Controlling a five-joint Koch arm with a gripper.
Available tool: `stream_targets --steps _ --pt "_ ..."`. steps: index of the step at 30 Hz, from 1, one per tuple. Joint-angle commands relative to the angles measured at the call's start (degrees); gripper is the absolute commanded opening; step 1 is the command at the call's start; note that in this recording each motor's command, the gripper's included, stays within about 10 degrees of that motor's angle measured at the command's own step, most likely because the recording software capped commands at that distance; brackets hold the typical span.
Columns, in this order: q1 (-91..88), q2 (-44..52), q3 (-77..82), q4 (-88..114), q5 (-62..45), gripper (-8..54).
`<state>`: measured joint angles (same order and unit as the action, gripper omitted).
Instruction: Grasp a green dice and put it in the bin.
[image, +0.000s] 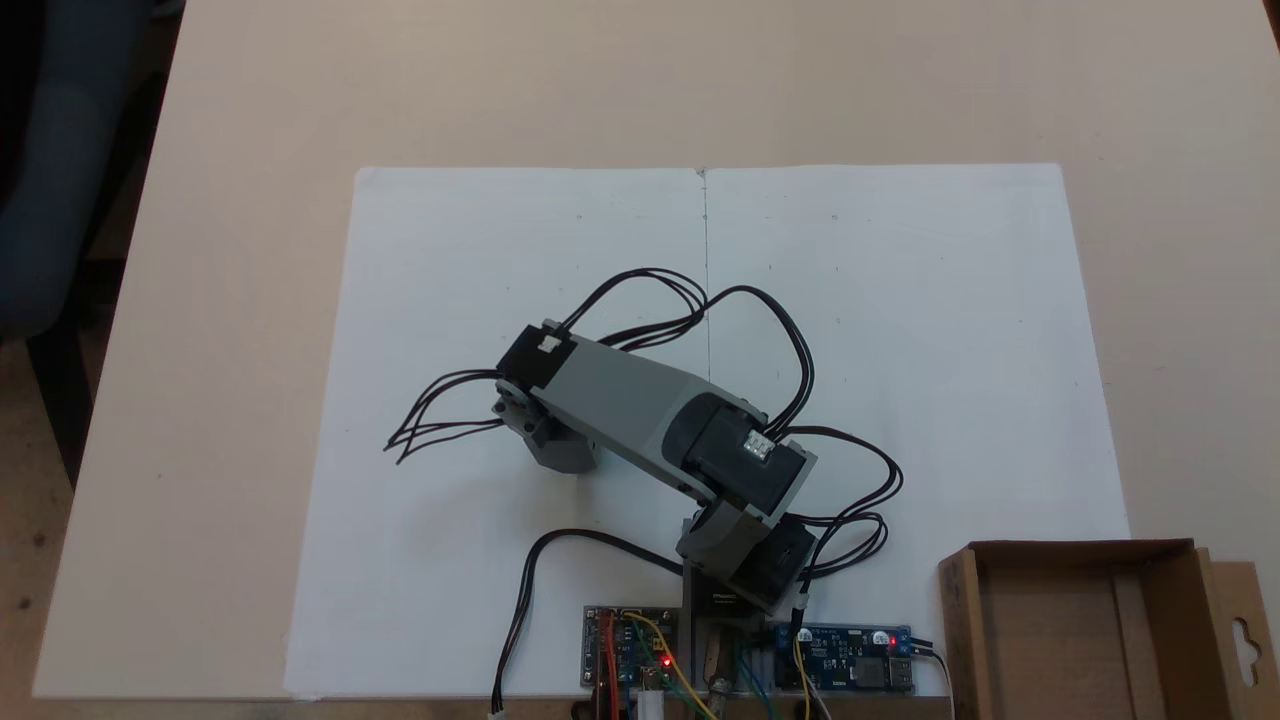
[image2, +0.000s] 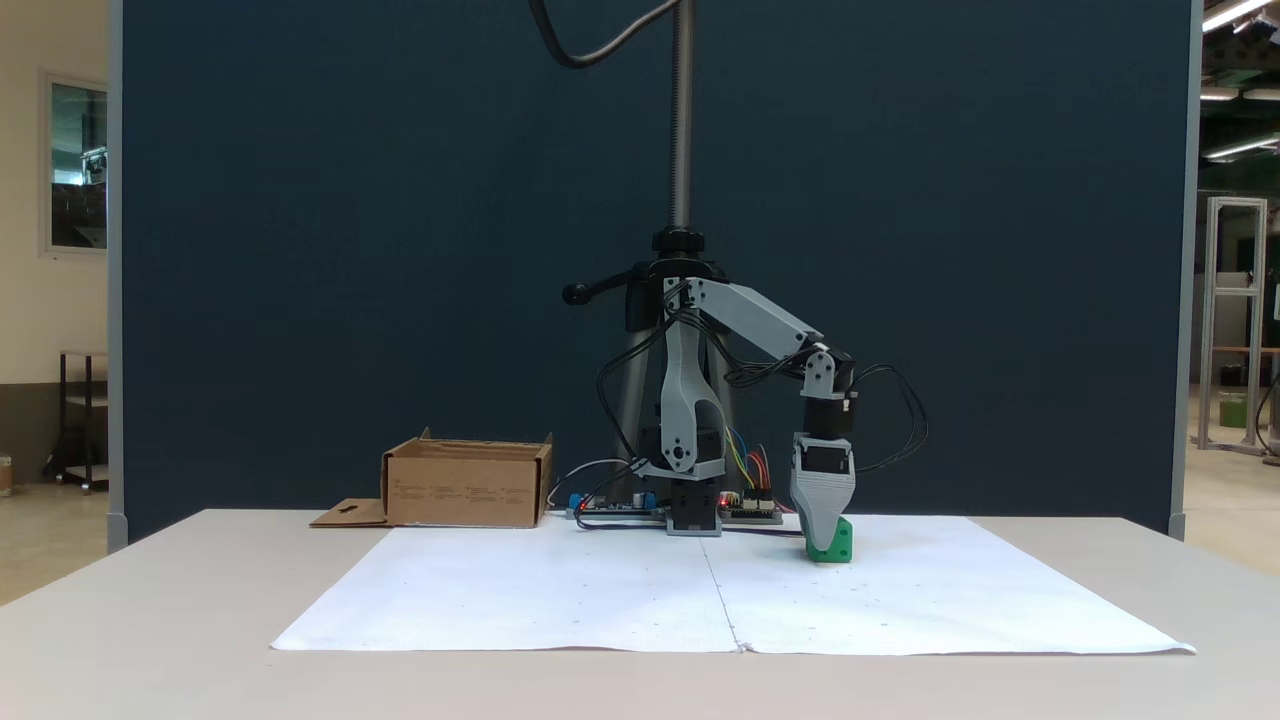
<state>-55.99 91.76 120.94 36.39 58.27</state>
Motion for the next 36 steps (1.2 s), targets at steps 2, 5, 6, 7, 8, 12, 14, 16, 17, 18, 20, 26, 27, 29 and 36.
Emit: stream_targets --steps 2,5,6,7,8,12,14,16,17,18,20,26,27,29,36 --pt "-0.53 -0.26 -1.41 -0.88 4.13 42.1" --pt "-0.53 -0.97 -1.41 -1.14 4.13 41.5" --pt "-0.62 -1.14 -1.41 -1.23 4.13 41.4" --pt "-0.53 -1.41 -1.49 -1.41 4.13 41.4" --pt "-0.53 -1.67 -1.49 -1.67 4.13 41.4" --pt "-0.53 -2.72 -1.49 -2.81 4.13 41.4" --pt "-0.53 -2.81 -1.58 -2.9 4.13 41.4" --pt "-0.62 -2.9 -1.58 -2.9 4.13 41.4" --pt "-0.53 -3.08 -1.58 -2.99 4.13 41.4" --pt "-0.62 -3.25 -1.58 -3.08 4.13 41.4" --pt "-0.62 -3.6 -1.58 -3.78 4.13 41.4" --pt "-0.62 -3.78 -1.58 -4.13 4.13 38.2" --pt "-0.53 -3.78 -1.58 -4.13 4.13 36.6" --pt "-0.53 -3.78 -1.58 -4.13 4.13 35.5" --pt "-0.53 -3.87 -1.58 -4.31 4.13 33.3"
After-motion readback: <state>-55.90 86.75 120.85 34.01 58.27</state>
